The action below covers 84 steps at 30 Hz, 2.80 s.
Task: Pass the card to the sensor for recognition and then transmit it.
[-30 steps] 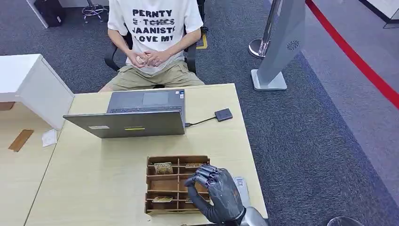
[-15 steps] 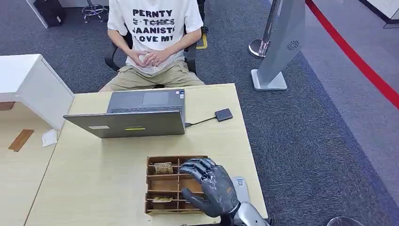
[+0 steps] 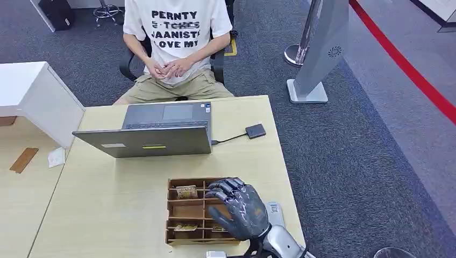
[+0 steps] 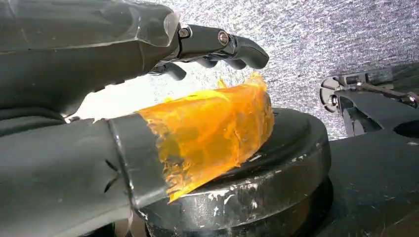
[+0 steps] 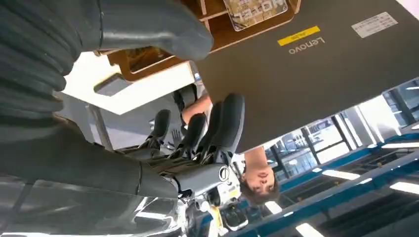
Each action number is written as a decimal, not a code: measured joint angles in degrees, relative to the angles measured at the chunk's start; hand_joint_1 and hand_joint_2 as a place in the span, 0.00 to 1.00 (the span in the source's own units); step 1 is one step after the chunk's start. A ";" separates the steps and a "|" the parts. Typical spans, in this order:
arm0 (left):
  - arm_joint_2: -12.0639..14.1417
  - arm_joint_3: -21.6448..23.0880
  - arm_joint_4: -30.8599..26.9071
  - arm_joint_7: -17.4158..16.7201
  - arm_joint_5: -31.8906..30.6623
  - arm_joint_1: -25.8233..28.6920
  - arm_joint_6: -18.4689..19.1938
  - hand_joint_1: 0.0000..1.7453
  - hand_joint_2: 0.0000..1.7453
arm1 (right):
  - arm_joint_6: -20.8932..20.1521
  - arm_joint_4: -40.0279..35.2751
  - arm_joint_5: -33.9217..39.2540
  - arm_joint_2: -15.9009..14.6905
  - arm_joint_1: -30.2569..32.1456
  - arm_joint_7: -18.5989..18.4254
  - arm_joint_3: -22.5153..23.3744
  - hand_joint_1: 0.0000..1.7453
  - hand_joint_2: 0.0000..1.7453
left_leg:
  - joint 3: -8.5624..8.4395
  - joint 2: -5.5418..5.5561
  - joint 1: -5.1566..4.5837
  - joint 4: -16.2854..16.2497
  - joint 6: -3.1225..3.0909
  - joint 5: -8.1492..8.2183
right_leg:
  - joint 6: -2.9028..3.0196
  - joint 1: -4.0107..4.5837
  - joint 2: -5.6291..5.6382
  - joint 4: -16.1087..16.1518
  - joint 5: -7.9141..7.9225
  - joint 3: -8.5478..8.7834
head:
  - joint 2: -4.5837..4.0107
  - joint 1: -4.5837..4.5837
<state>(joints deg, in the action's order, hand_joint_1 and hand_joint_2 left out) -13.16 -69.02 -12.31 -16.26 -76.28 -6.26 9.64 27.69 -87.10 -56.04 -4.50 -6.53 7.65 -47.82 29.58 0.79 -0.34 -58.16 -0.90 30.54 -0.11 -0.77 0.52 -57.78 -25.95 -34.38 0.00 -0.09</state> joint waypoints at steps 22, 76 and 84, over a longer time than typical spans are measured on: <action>0.00 0.46 0.00 -0.07 -0.17 0.01 0.09 0.00 0.00 | -0.85 3.80 -1.55 0.94 -3.39 -0.90 -0.09 0.36 1.00 | 0.00 0.00 0.00 0.00 0.00 0.00 | 0.00 0.00 0.00 0.00 0.00 0.00 | 0.00 0.00; 0.00 -0.09 -0.48 10.86 6.06 2.91 3.41 0.00 0.00 | 2.43 8.29 -11.28 0.98 4.24 -6.23 12.98 0.62 1.00 | -0.03 0.00 -0.01 0.00 0.00 0.00 | 0.00 0.00 0.00 0.01 0.00 0.00 | 0.00 0.00; 0.04 0.52 -0.83 0.08 1.01 1.89 0.70 0.00 0.00 | -1.99 8.74 -7.49 1.38 1.53 -0.55 11.34 0.48 1.00 | -0.05 -0.08 -0.01 0.00 0.01 -0.01 | 0.05 0.00 0.04 0.00 0.05 0.00 | 0.00 0.02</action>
<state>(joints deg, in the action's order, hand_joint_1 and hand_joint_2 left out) -13.11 -68.50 -13.14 -16.18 -75.28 -4.37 10.34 25.70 -78.36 -63.54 -3.12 -5.00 7.10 -36.48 29.53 0.71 -0.35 -58.16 -0.90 30.53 -0.06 -0.77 0.56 -57.78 -25.90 -34.38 0.00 -0.07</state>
